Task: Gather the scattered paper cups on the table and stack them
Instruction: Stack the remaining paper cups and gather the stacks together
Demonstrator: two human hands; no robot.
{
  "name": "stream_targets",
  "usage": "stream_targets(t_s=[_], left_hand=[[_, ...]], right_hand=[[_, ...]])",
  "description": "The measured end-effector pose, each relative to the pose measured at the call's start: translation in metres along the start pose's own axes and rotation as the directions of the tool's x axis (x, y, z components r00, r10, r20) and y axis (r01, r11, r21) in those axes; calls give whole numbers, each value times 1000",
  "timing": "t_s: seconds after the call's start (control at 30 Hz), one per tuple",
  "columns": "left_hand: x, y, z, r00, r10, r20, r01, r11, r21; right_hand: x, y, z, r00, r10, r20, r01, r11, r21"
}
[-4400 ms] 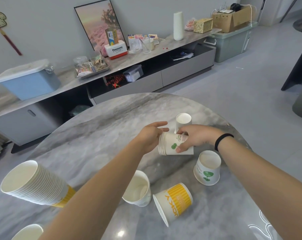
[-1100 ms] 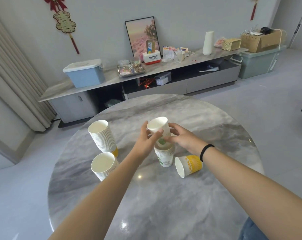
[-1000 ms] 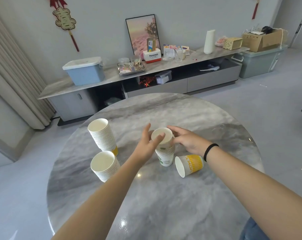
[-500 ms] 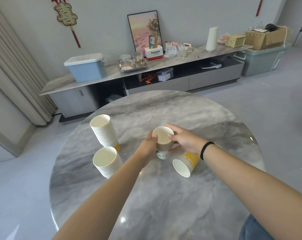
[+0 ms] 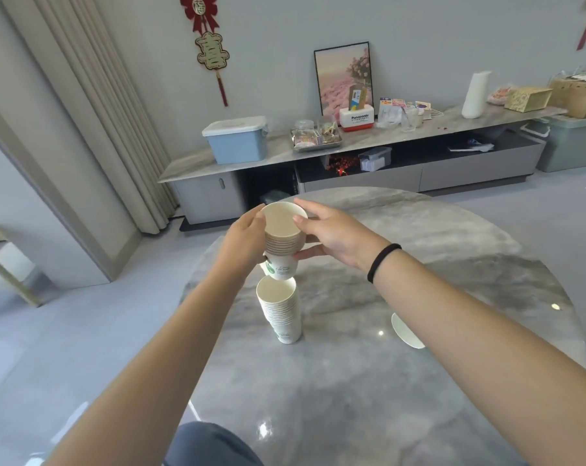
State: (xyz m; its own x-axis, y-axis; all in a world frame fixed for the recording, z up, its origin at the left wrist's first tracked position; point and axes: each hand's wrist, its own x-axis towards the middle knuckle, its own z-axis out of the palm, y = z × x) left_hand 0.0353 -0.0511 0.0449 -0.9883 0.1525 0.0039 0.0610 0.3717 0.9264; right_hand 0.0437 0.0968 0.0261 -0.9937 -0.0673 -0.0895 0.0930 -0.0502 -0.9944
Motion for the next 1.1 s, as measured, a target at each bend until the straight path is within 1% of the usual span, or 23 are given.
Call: stream_targets(t_s=[0.1,0.17,0.27,0.33,0.4,0.43,0.5,0.57,0.6,0.67,0.73,0.8,0.87,0.93,1.0,1.03,1.1], left_hand=[[-1,-12,-10,999,-4,-53,3,1000,-5],[-1,-21,-11,997,-34,-67,34,999,-2],[-5,-37,-6,994,-106,-21,107,994,11],[-6,-46,-2,983,-185,19,185,982,-26],[-3,-55,0,972,-235,13,235,971,-51],[0,-60,1,974,-225,-10,225,974,-25],[4,-70,4,976,-212,-42,215,975,59],[8,-81,8,965,-259,-40,262,957,123],[9,-83,9,957,-290,-35,292,948,125],[9,-82,8,935,-355,-9,355,934,36],[8,-76,7,925,-379,24,379,924,-50],[7,-75,7,940,-342,16,342,939,-45],[4,-75,9,960,-275,-54,276,961,13],[-4,-72,13,972,-183,-145,201,971,127],[-14,-65,20,975,-29,-219,93,953,288],[-19,-62,24,970,51,-237,30,945,325],[-25,-56,37,961,148,-235,-72,949,307]], right_hand=[[7,7,16,1000,2,14,-2,1000,-28],[10,16,23,1000,27,-1,-27,999,-46],[11,37,28,997,77,4,-76,990,-115],[10,48,30,995,97,-5,-96,984,-148],[9,54,31,994,111,-21,-113,980,-161],[9,55,32,993,110,-34,-114,977,-179],[9,55,34,993,96,-71,-112,956,-273],[7,57,36,991,90,-95,-120,915,-386],[5,59,37,990,100,-96,-130,901,-413],[3,62,39,988,125,-91,-152,898,-412],[1,62,40,986,136,-92,-162,910,-382],[-1,61,39,986,139,-90,-162,926,-342],[-4,60,36,986,128,-107,-156,935,-317],[-7,60,28,985,94,-146,-138,933,-332],[-13,62,15,977,45,-210,-130,903,-410],[-16,64,8,972,16,-233,-125,879,-460],[-25,70,-10,965,-4,-264,-146,825,-546]])
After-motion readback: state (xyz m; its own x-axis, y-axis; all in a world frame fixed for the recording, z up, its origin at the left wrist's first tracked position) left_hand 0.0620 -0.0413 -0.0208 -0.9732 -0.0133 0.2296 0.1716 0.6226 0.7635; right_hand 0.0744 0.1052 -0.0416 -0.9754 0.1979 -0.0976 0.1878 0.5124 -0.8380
